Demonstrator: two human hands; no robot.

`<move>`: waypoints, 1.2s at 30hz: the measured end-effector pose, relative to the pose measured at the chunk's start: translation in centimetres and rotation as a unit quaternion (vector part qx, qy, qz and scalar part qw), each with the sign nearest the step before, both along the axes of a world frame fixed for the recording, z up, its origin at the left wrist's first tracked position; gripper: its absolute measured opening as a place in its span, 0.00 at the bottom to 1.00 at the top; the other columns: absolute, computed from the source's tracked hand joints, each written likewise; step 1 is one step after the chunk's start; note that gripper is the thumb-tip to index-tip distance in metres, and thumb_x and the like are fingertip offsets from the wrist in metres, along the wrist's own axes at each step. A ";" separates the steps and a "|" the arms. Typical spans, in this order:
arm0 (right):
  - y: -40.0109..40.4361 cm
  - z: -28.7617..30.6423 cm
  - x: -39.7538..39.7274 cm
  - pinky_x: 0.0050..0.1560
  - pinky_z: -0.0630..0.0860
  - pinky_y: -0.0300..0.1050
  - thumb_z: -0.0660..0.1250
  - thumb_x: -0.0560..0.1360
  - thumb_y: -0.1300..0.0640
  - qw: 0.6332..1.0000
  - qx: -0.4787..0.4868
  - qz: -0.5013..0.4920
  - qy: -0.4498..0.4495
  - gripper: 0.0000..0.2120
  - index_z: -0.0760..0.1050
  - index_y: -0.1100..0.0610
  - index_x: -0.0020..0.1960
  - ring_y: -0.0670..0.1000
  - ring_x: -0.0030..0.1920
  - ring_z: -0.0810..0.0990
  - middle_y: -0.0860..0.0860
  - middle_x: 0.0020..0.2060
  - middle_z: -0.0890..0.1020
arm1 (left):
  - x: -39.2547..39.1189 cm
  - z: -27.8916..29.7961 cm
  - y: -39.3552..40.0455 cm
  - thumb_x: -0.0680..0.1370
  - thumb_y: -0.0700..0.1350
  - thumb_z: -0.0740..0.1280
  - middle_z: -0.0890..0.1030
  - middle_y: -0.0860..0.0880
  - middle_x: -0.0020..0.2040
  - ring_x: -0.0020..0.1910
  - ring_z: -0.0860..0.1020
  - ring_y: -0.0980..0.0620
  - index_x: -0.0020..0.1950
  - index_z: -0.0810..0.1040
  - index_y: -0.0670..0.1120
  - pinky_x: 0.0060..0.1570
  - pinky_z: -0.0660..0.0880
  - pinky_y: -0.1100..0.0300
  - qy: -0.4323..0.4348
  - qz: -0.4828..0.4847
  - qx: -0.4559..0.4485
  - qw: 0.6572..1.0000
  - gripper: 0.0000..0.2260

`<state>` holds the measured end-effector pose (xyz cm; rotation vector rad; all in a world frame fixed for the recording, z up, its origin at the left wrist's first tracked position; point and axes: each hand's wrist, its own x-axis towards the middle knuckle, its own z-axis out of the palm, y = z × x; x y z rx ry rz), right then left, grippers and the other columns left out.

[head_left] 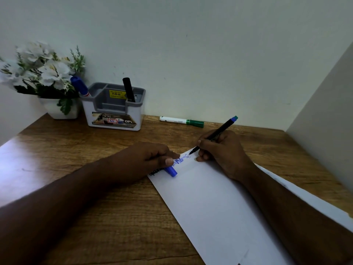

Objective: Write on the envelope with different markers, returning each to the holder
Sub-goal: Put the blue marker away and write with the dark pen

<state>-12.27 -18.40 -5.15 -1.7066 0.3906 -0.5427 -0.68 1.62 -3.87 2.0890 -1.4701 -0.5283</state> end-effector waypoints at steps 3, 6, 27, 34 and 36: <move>0.1 0.0 0.1 0.31 0.81 0.44 0.67 0.73 0.71 1.000 -0.004 -0.012 -0.001 0.08 0.78 0.64 0.36 0.47 0.23 0.77 0.53 0.22 0.78 | 0.0 0.0 0.0 0.79 0.53 0.59 0.77 0.58 0.63 0.58 0.73 0.61 0.57 0.75 0.60 0.52 0.69 0.71 0.000 -0.006 -0.003 1.000 0.09; 0.2 0.1 0.2 0.31 0.81 0.44 0.67 0.73 0.71 1.000 -0.003 -0.019 -0.004 0.08 0.78 0.64 0.36 0.47 0.22 0.76 0.53 0.22 0.77 | 0.0 0.0 -0.1 0.79 0.53 0.59 0.76 0.57 0.65 0.60 0.73 0.61 0.48 0.71 0.66 0.52 0.67 0.71 0.001 -0.016 -0.005 1.000 0.06; 0.2 0.3 0.2 0.30 0.83 0.46 0.66 0.72 0.72 0.998 0.008 -0.063 0.002 0.08 0.77 0.65 0.36 0.46 0.22 0.77 0.51 0.21 0.76 | 0.4 -0.4 -0.1 0.78 0.55 0.59 0.76 0.60 0.64 0.58 0.73 0.63 0.61 0.75 0.58 0.53 0.68 0.72 0.006 -0.011 -0.008 1.000 0.13; 1.2 0.3 -0.5 0.28 0.76 0.38 0.68 0.73 0.69 0.995 -0.102 0.003 0.016 0.10 0.79 0.59 0.36 0.46 0.25 0.78 0.48 0.24 0.80 | 0.4 -0.4 -0.1 0.78 0.55 0.59 0.76 0.60 0.64 0.58 0.73 0.64 0.52 0.74 0.66 0.53 0.68 0.71 0.008 -0.014 -0.013 1.000 0.06; 1.2 0.3 -0.5 0.27 0.76 0.38 0.68 0.73 0.68 0.993 -0.113 -0.027 0.014 0.11 0.79 0.57 0.35 0.46 0.25 0.79 0.49 0.26 0.80 | 0.6 -0.7 -0.1 0.78 0.55 0.59 0.76 0.60 0.63 0.58 0.73 0.64 0.60 0.75 0.61 0.51 0.67 0.74 0.005 -0.008 -0.011 1.000 0.12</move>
